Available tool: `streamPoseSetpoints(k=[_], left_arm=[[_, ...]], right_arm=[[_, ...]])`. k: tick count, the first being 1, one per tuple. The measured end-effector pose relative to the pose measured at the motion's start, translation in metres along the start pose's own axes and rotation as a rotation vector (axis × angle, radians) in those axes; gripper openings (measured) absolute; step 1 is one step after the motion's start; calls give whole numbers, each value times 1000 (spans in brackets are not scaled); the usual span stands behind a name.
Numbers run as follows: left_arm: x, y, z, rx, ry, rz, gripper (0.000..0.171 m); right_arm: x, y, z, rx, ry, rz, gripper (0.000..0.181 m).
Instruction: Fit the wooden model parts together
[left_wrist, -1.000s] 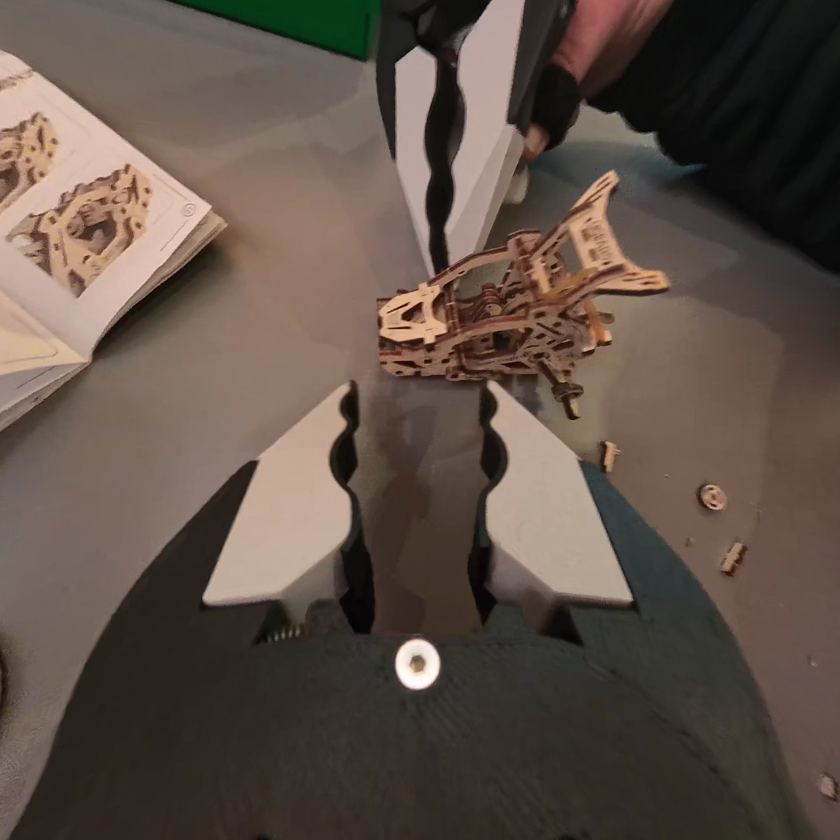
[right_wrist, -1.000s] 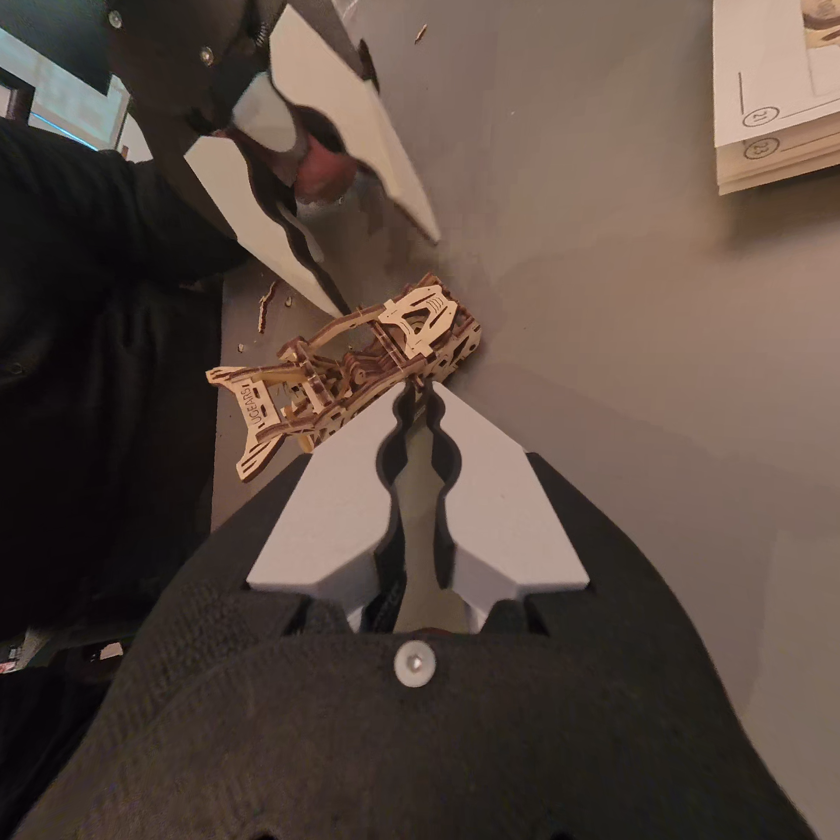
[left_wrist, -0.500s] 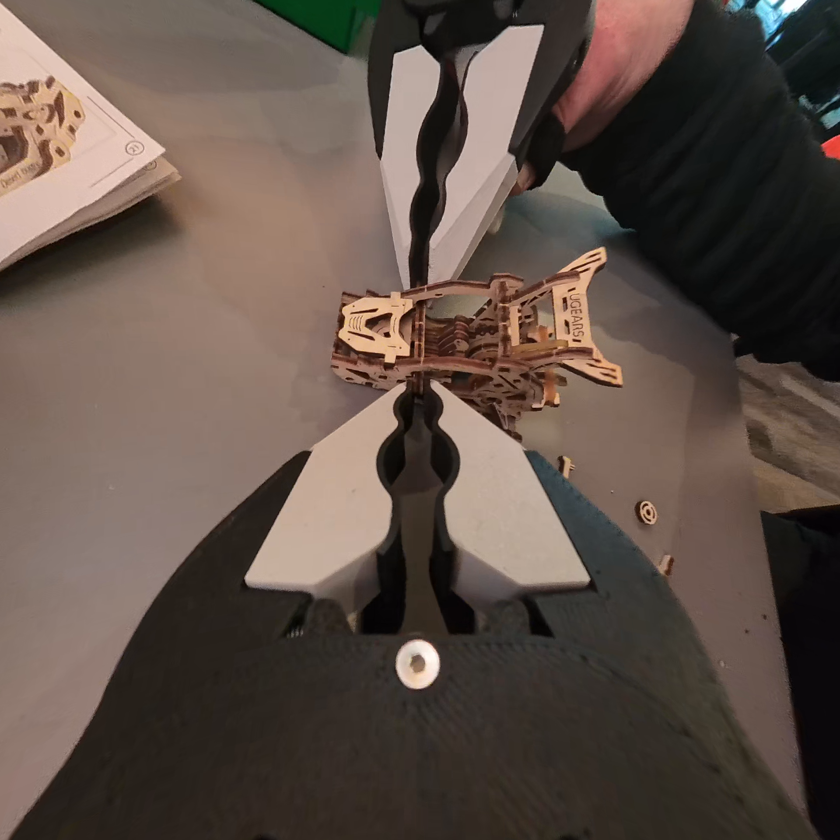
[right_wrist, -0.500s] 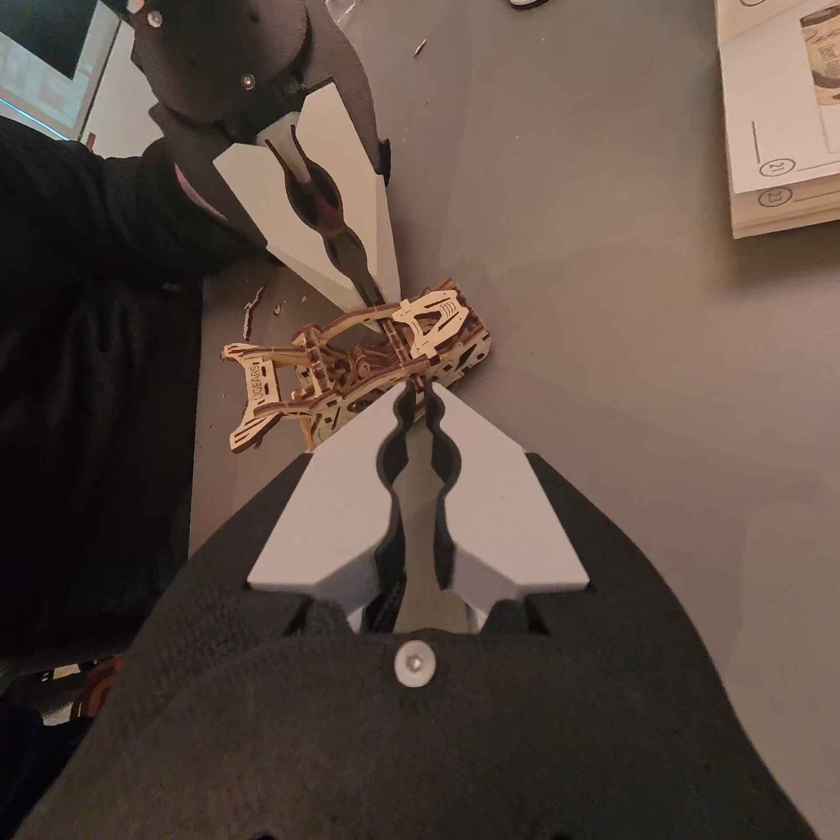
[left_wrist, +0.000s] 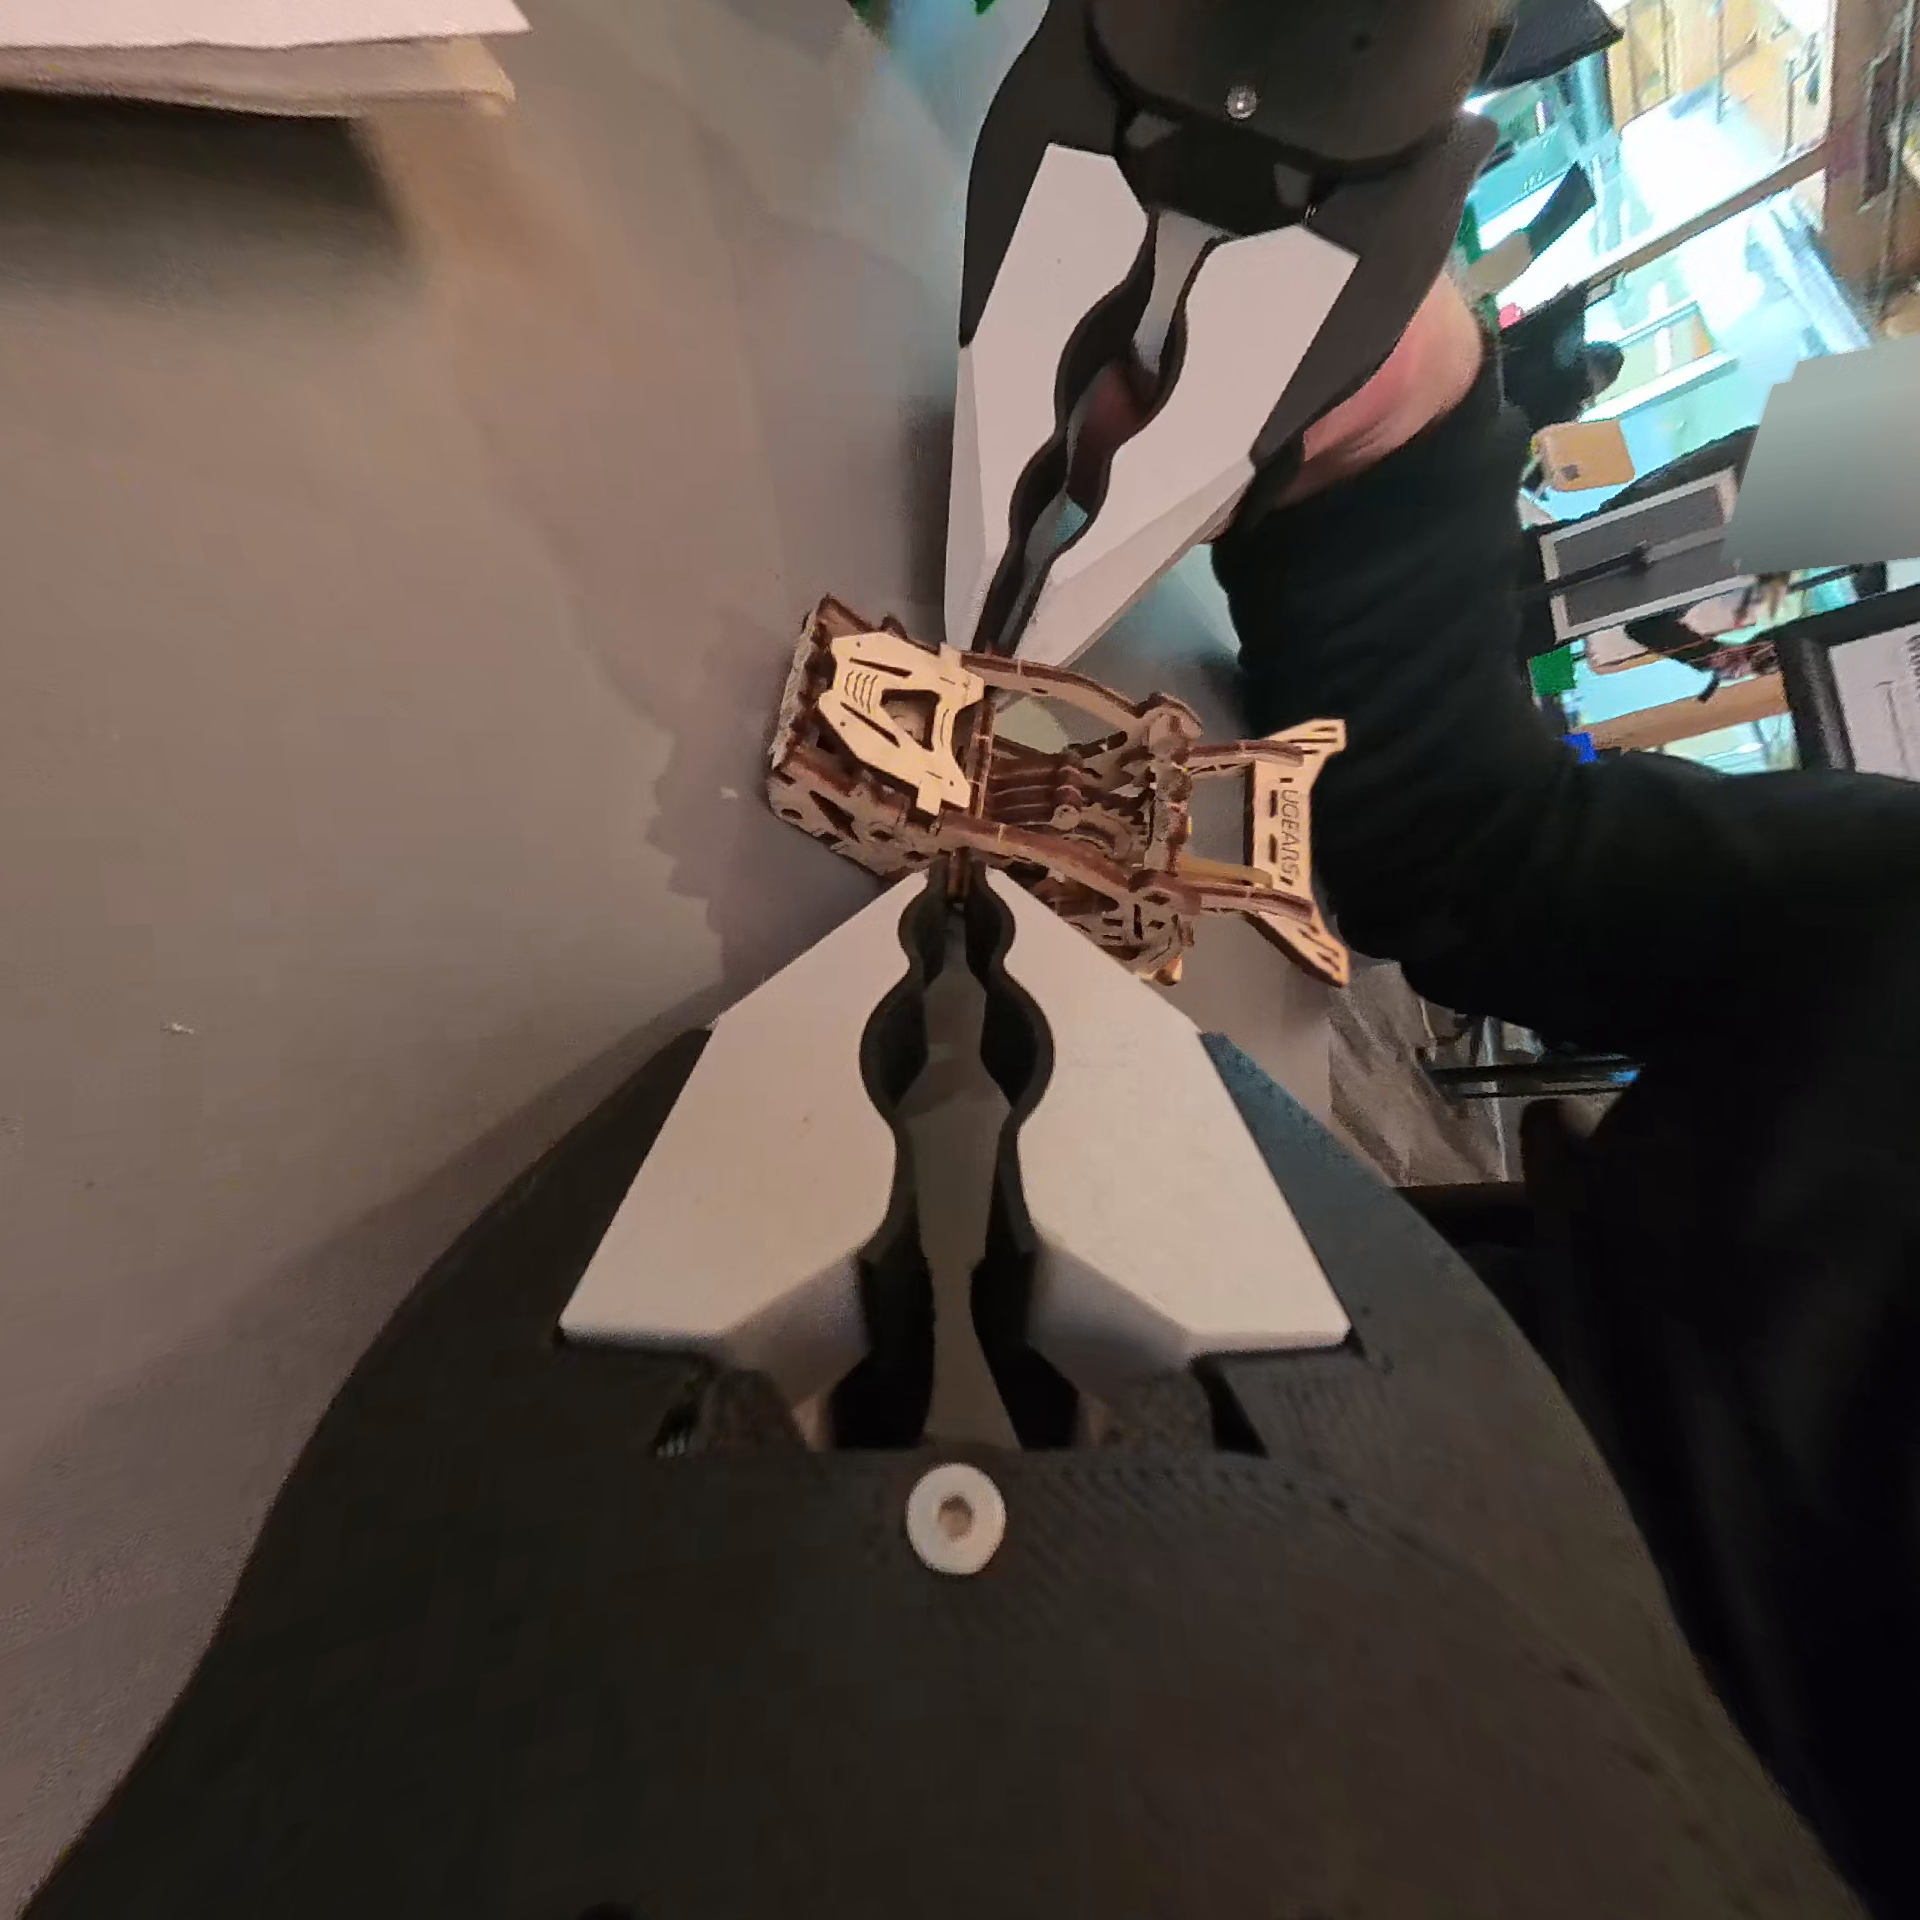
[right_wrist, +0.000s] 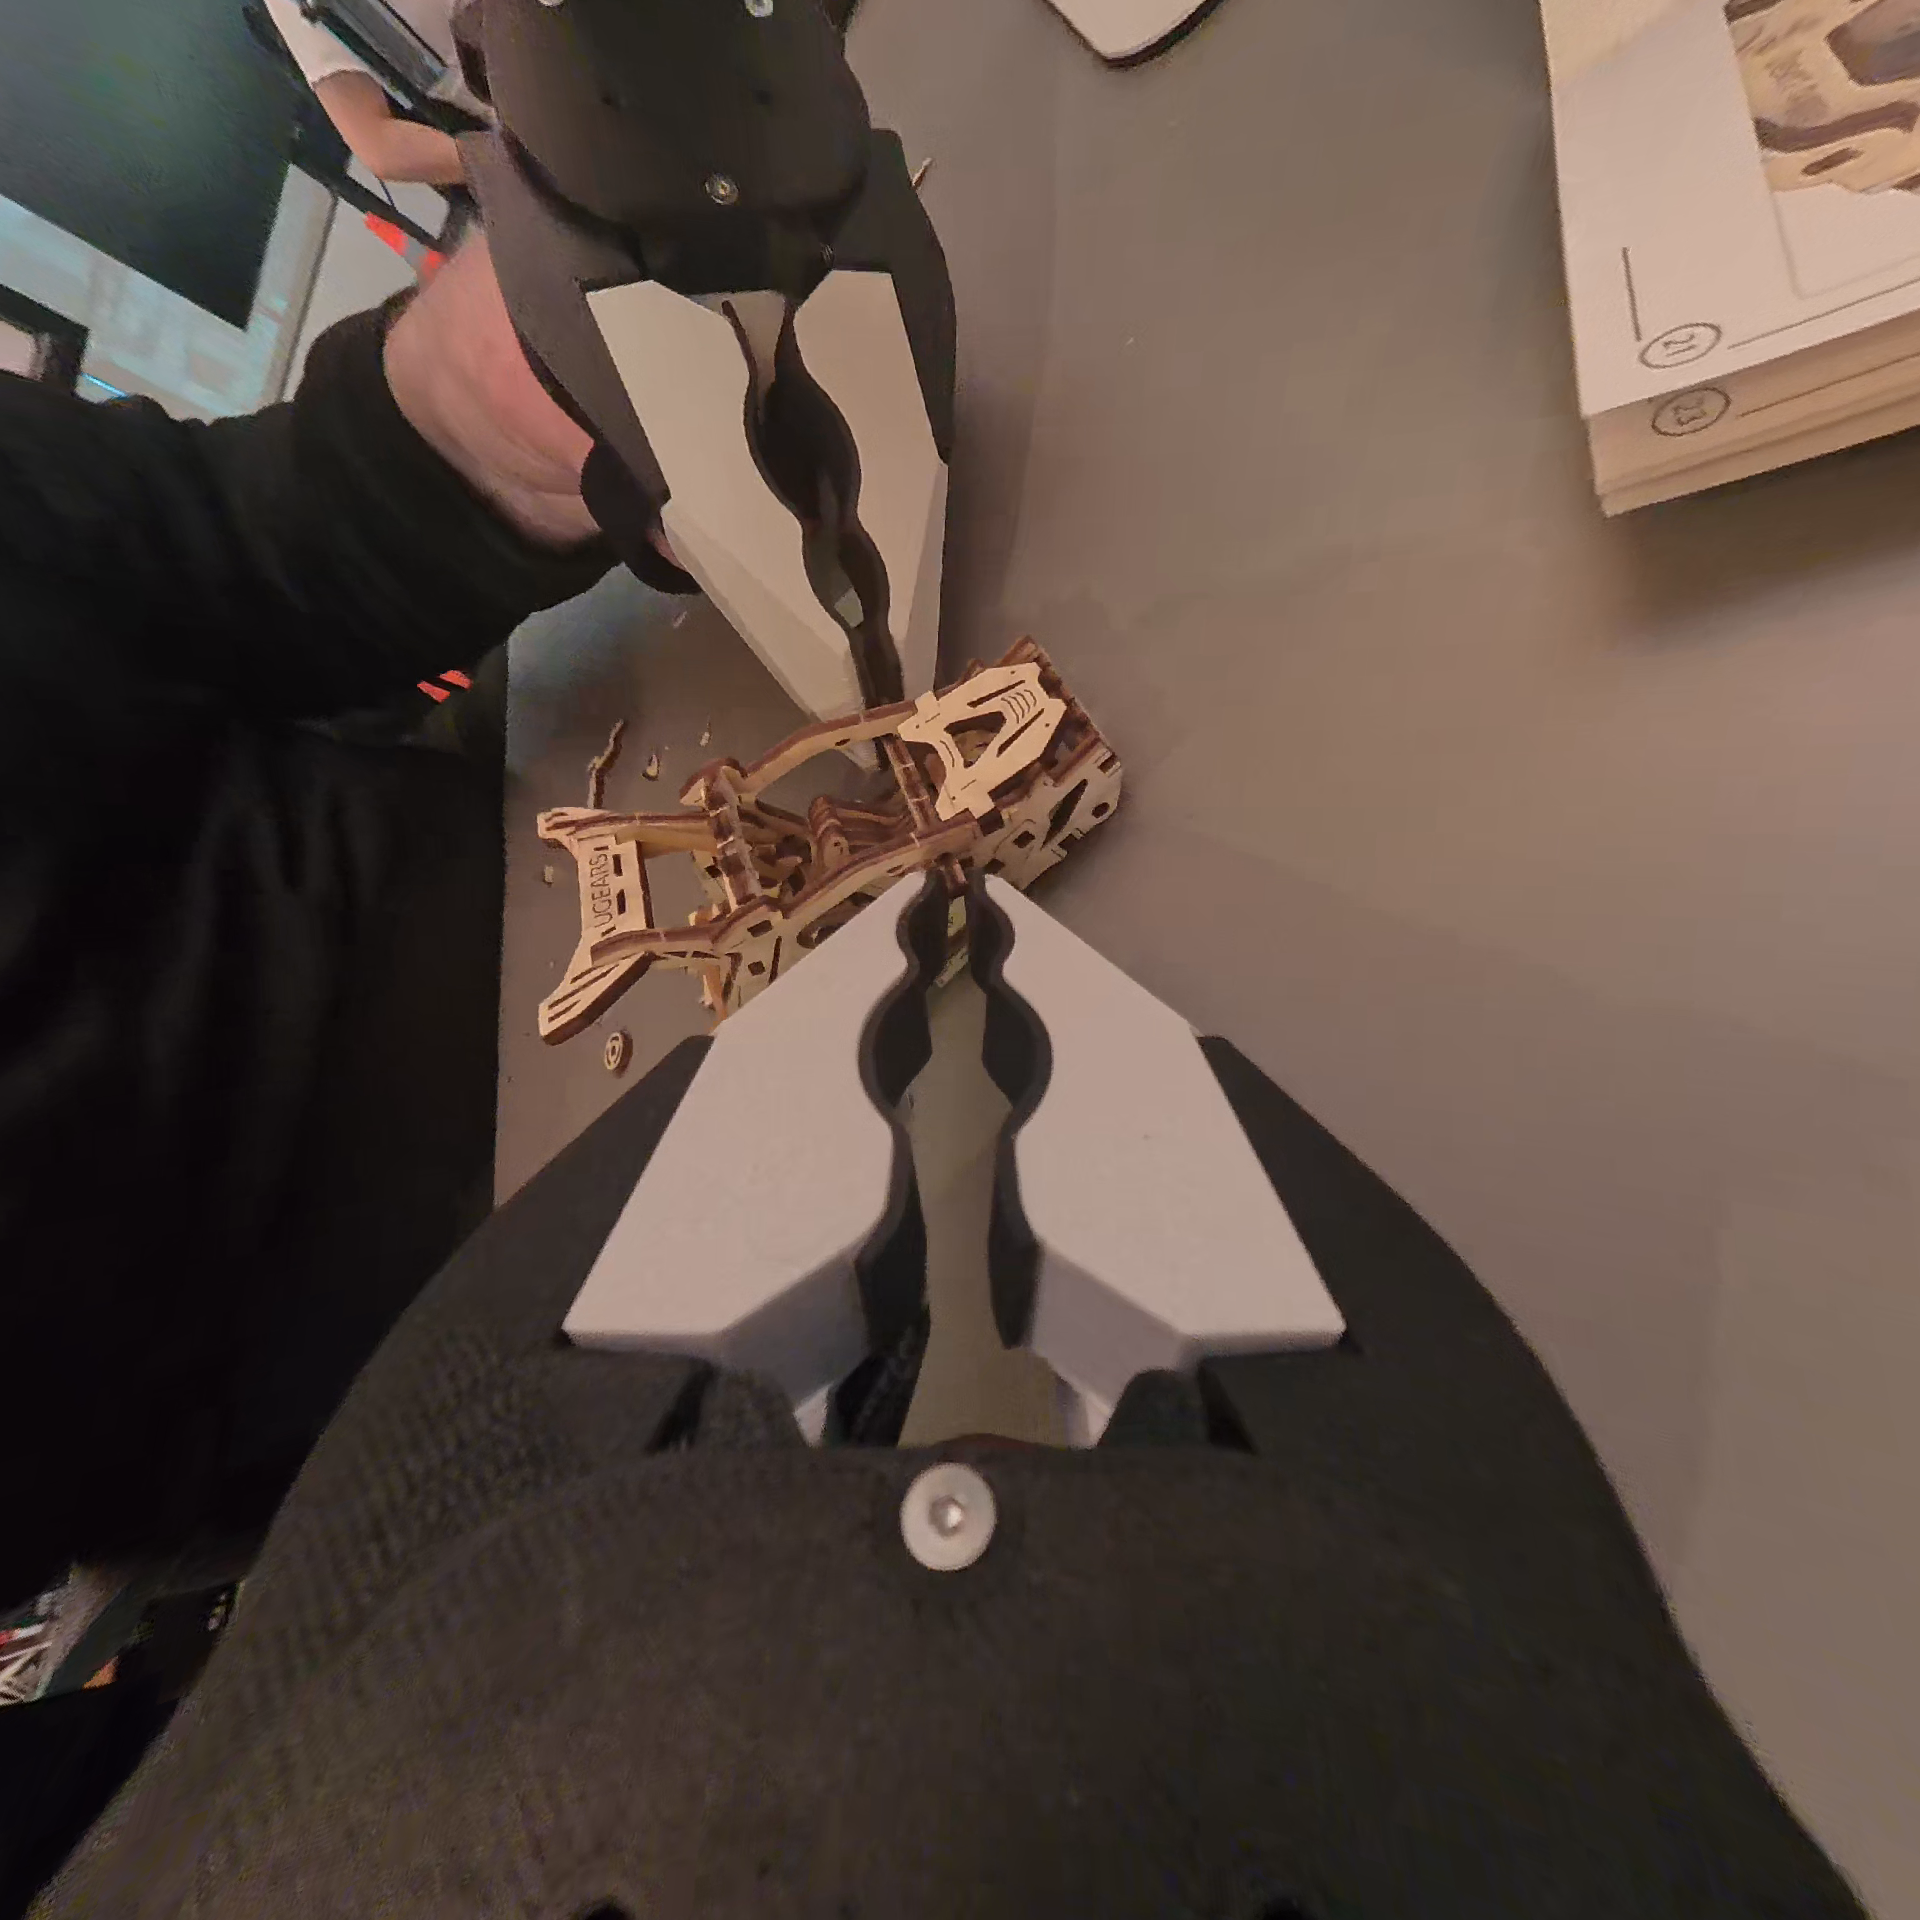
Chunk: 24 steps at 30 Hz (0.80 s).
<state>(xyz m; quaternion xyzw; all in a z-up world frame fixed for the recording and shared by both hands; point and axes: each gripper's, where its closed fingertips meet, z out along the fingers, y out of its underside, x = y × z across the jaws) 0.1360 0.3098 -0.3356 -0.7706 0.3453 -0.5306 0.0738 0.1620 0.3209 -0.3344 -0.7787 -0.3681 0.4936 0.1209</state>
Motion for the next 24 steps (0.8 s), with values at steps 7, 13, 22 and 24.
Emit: streamPoseSetpoints(k=[7, 13, 22, 24], left_arm=[[-2, -3, -1, 9, -1, 1, 1], [-1, -5, 2, -9, -20, 62, 1], [-1, 3, 1, -106, -14, 156, 0], [2, 5, 2, -128, -12, 198, 0]], right_arm=[[2, -3, 0, 4, 14, -37, 2], [19, -4, -8, -28, 196, -253, 37], [9, -18, 0, -34, 134, -478, 39], [7, -11, 0, -75, 114, -474, 40]])
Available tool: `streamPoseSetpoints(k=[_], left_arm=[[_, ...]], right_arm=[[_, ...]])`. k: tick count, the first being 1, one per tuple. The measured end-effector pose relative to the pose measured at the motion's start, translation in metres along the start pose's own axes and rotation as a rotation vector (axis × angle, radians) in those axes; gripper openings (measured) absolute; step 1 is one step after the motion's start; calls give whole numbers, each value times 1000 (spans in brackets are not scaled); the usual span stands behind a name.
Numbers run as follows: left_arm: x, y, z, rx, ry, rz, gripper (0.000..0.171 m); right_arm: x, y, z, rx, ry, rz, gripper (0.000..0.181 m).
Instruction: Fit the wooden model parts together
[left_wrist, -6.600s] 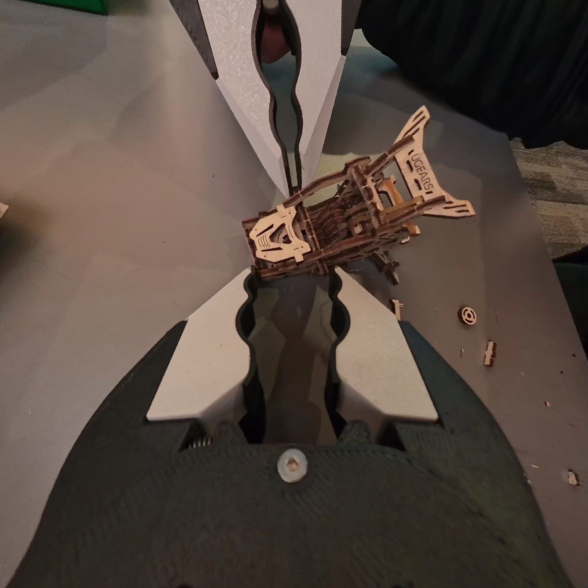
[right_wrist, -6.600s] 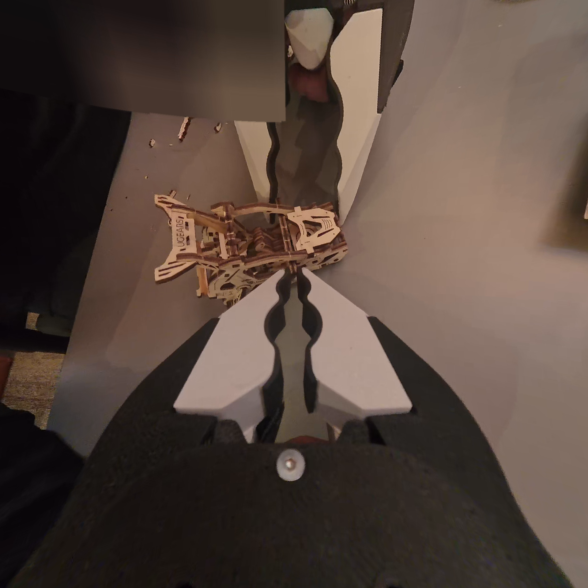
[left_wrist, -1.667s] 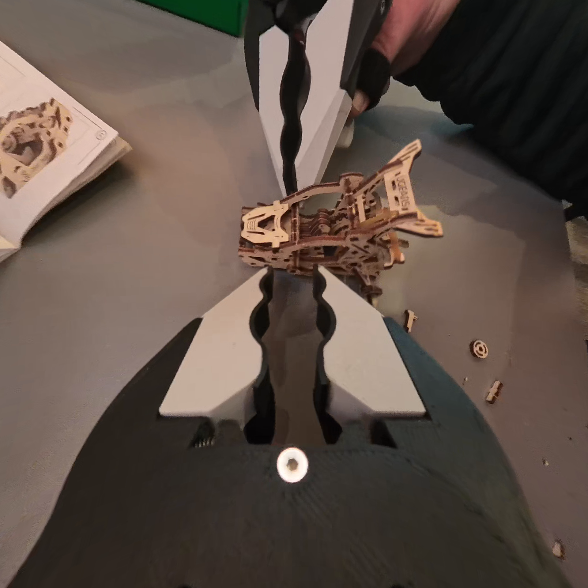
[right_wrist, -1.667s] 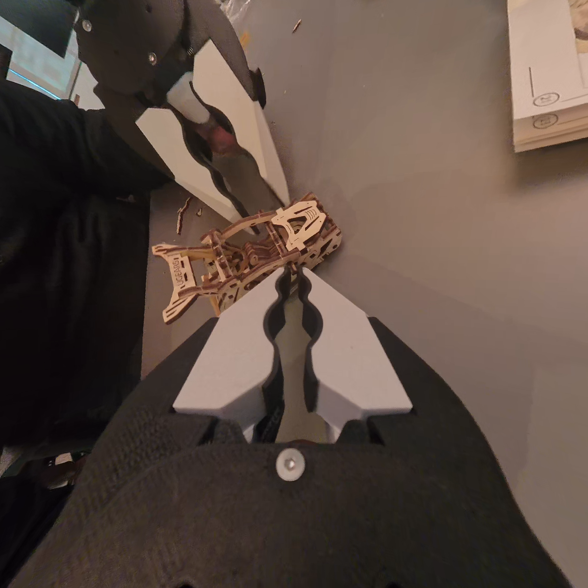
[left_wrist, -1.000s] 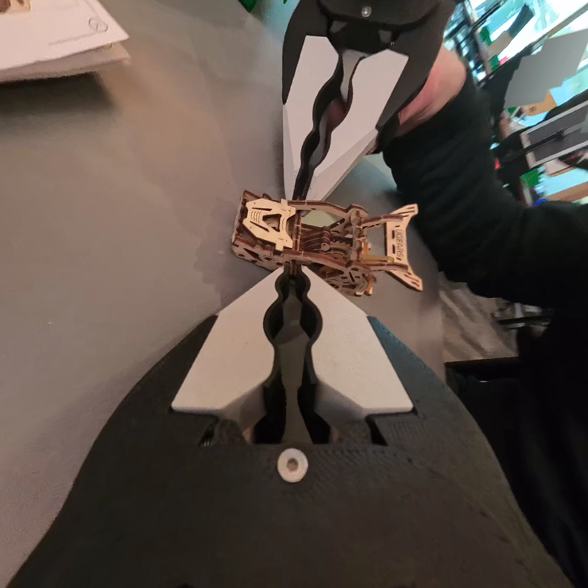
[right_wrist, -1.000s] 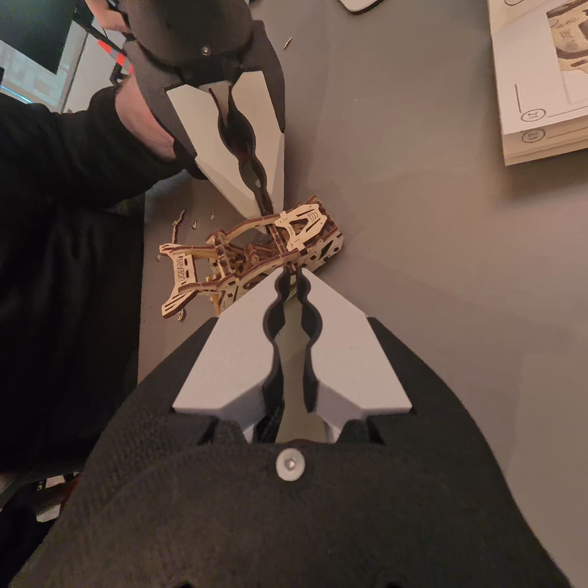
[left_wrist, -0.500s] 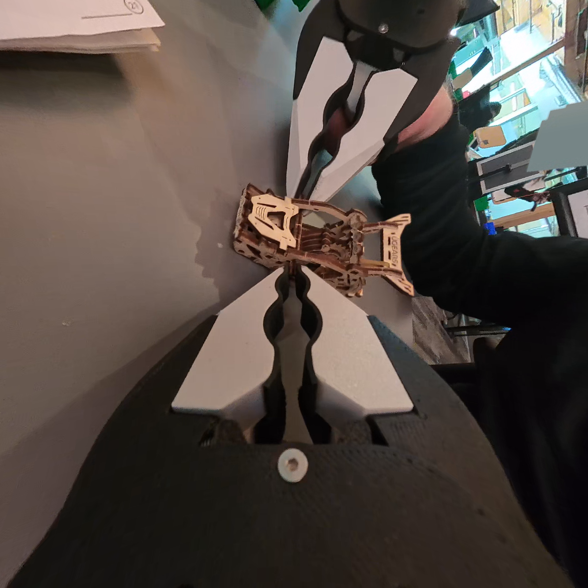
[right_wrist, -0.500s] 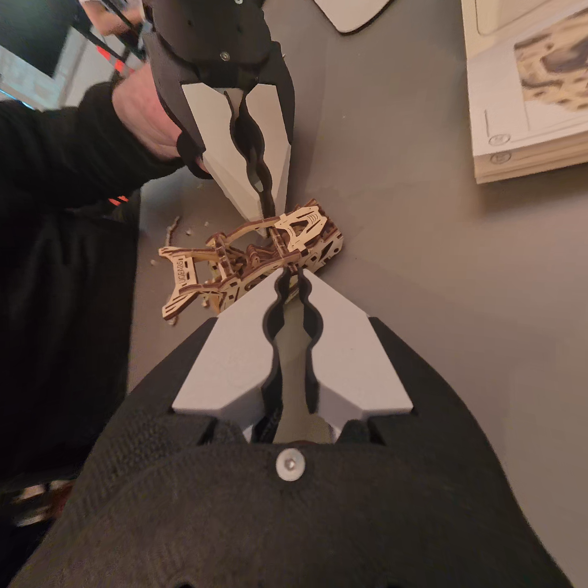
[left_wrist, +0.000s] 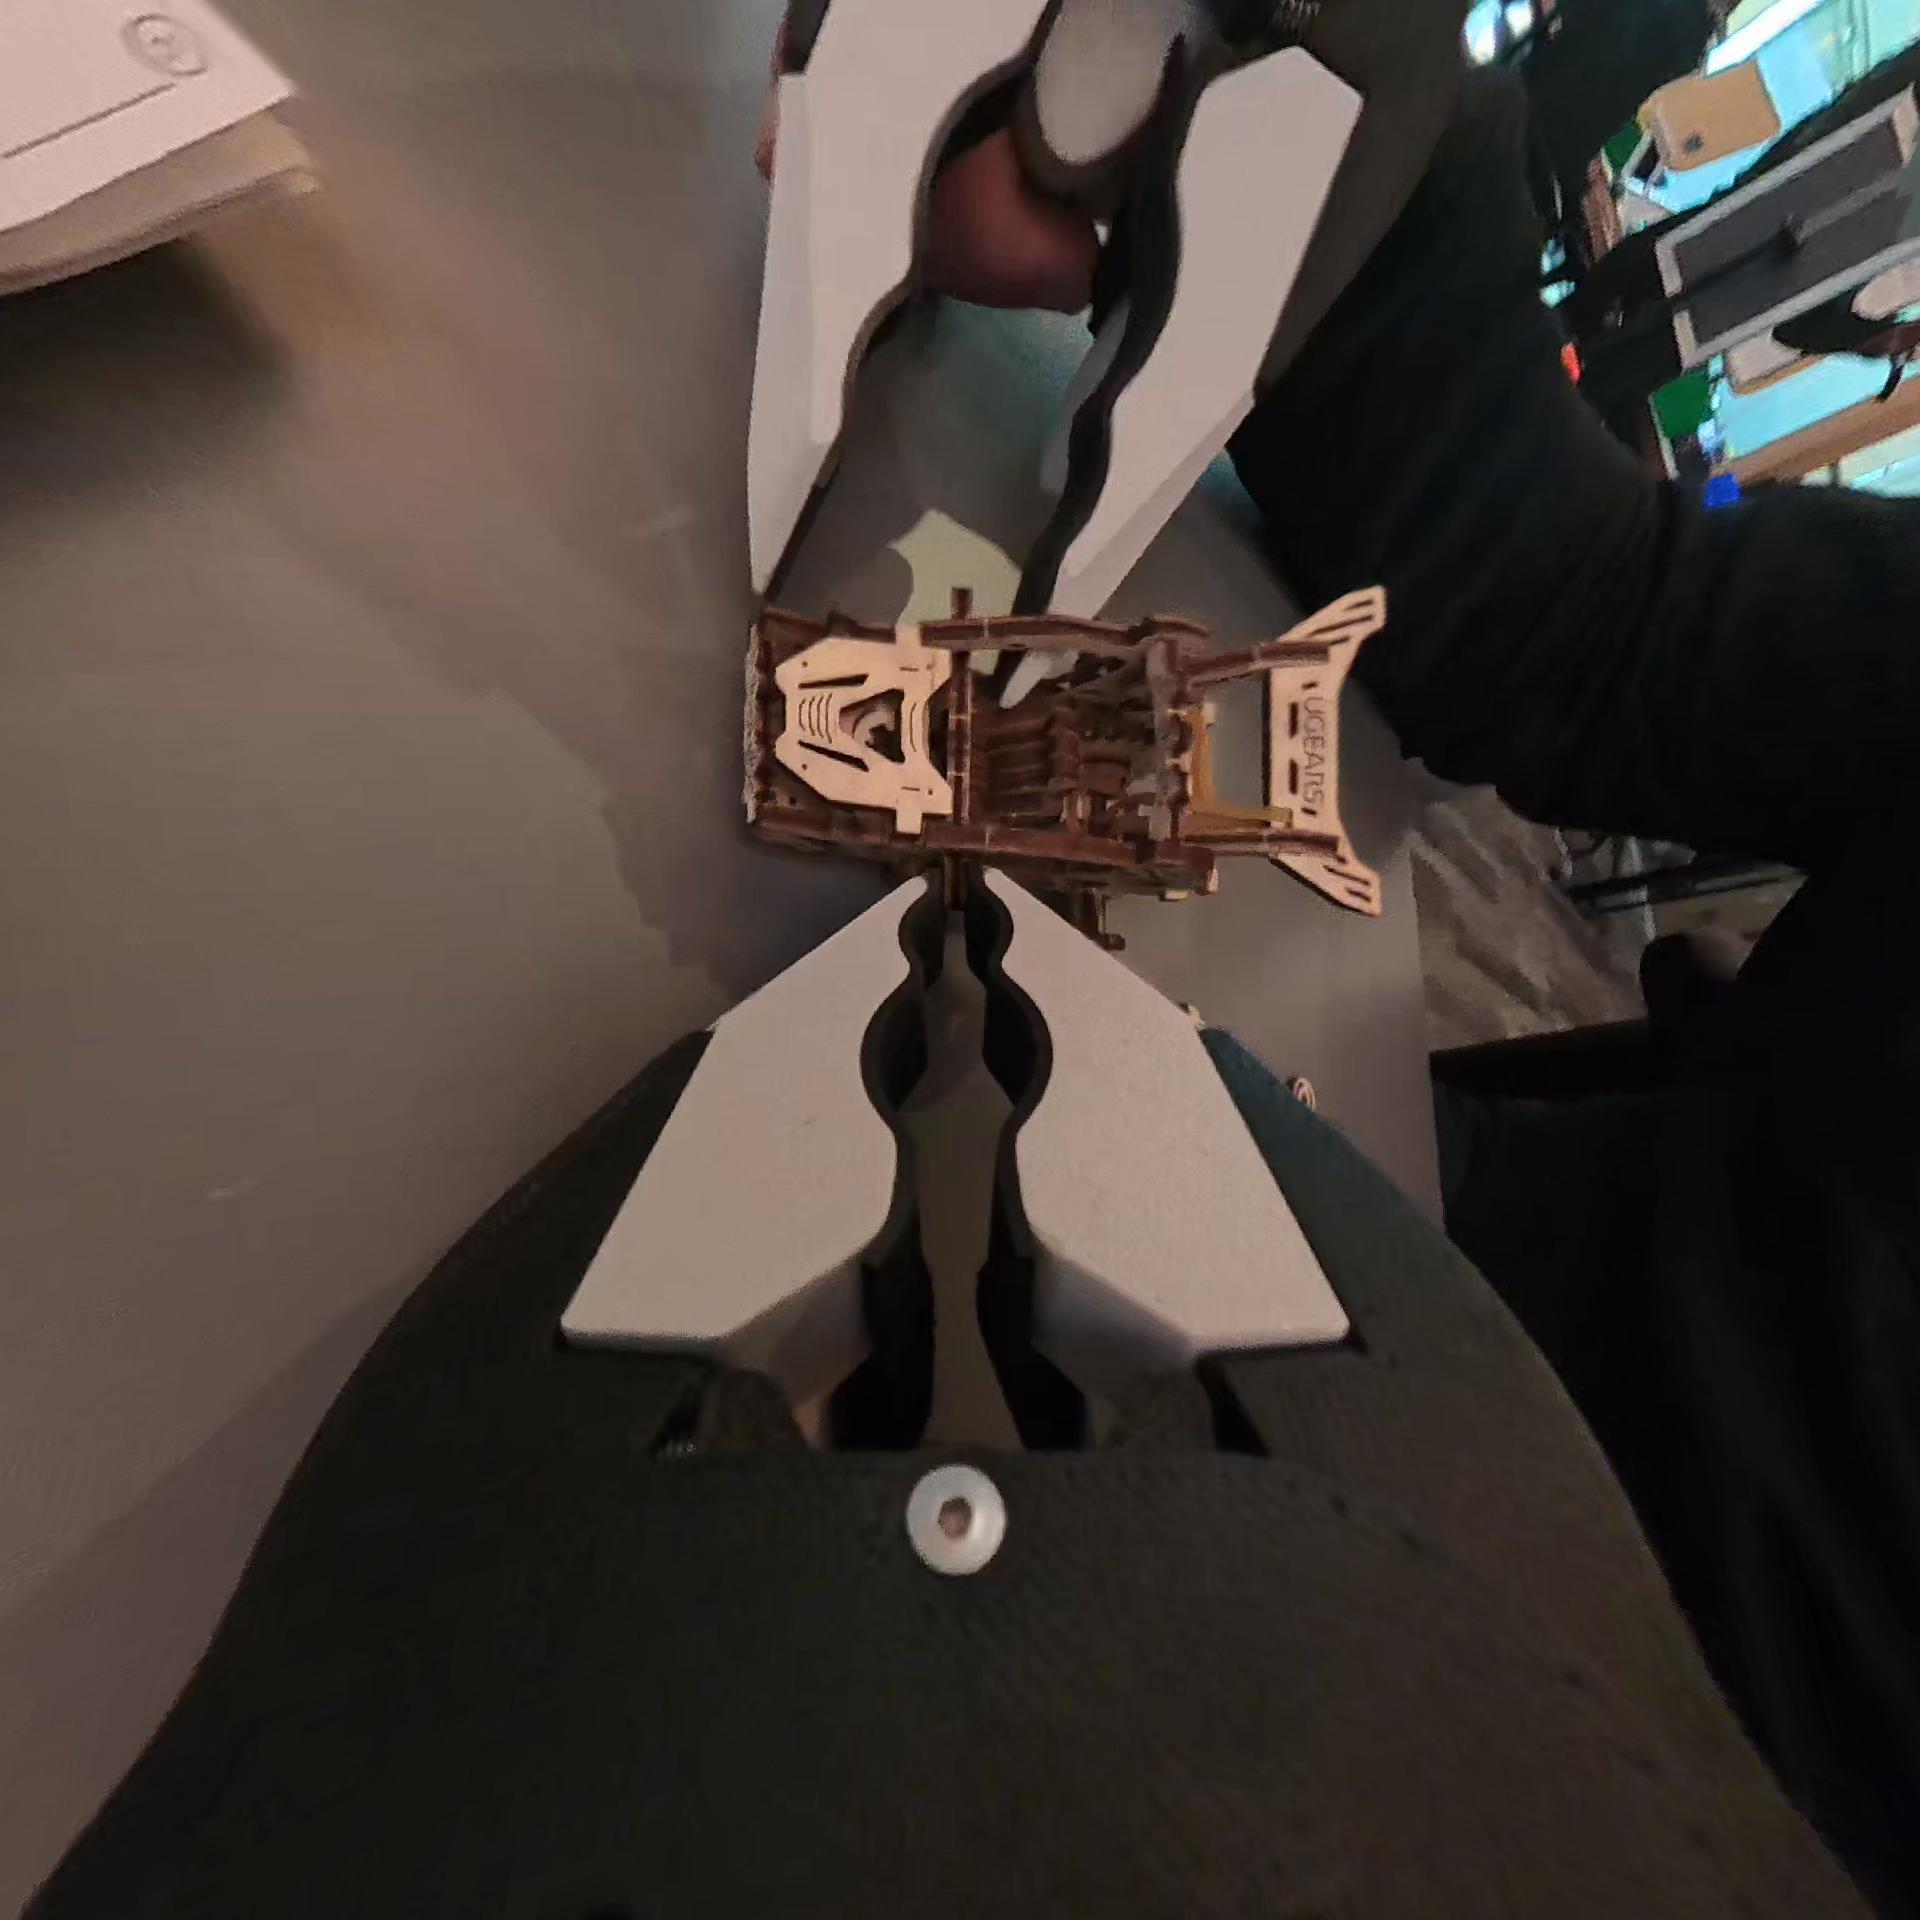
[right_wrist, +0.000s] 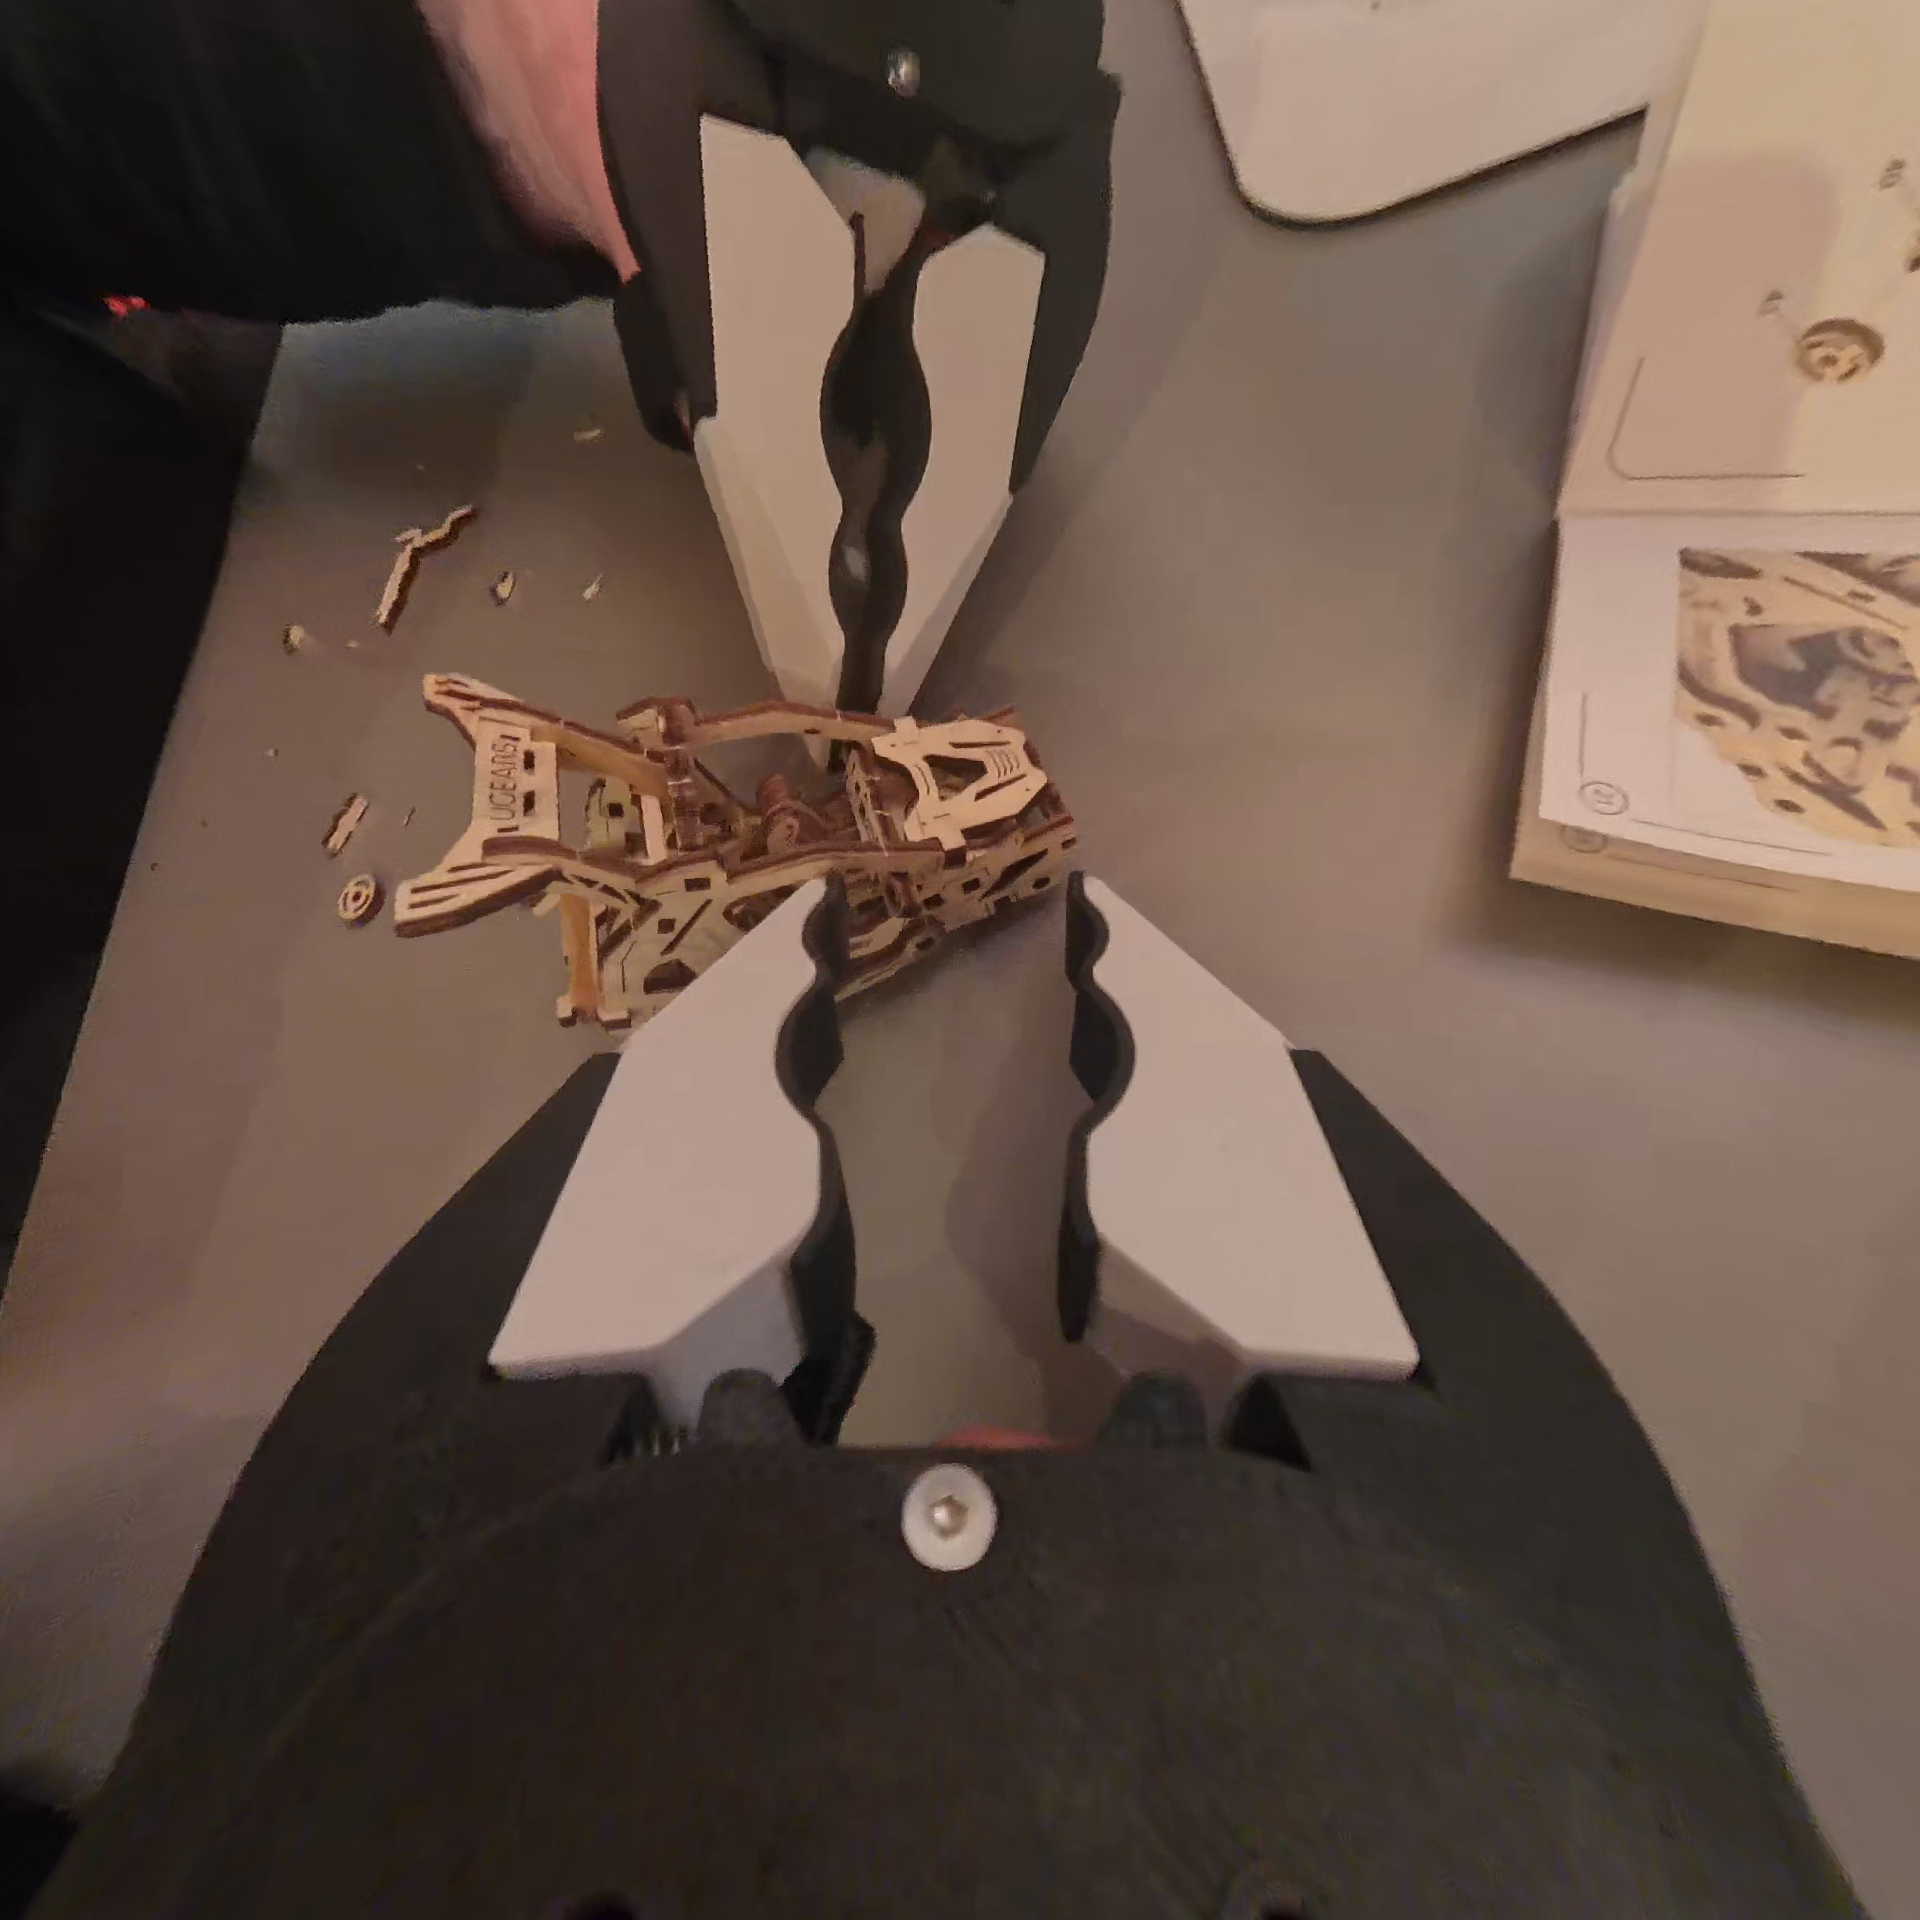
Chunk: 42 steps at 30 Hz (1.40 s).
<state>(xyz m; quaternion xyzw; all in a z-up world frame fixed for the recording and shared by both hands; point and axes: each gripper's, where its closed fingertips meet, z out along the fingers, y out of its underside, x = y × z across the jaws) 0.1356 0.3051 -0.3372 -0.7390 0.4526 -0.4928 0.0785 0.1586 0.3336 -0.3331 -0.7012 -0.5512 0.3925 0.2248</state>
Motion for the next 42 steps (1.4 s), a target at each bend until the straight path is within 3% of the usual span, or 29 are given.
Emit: streamPoseSetpoints(k=[6, 11, 16, 29, 42], left_arm=[[7, 9, 0, -109, -1, 80, 0], [20, 29, -5, -200, 6, 167, 0], [29, 38, -6, -200, -10, 270, 0], [11, 28, -7, -119, -232, 345, 63], [10, 27, -8, -90, -208, 381, 44]], right_arm=[[-17, 3, 5, -31, -35, 9, 20], [-39, 6, 18, -34, -7, 65, 19], [-51, 8, 25, -12, 44, 28, 20], [-45, 10, 24, -48, 37, -58, 45], [-43, 8, 24, -36, 31, -110, 38]])
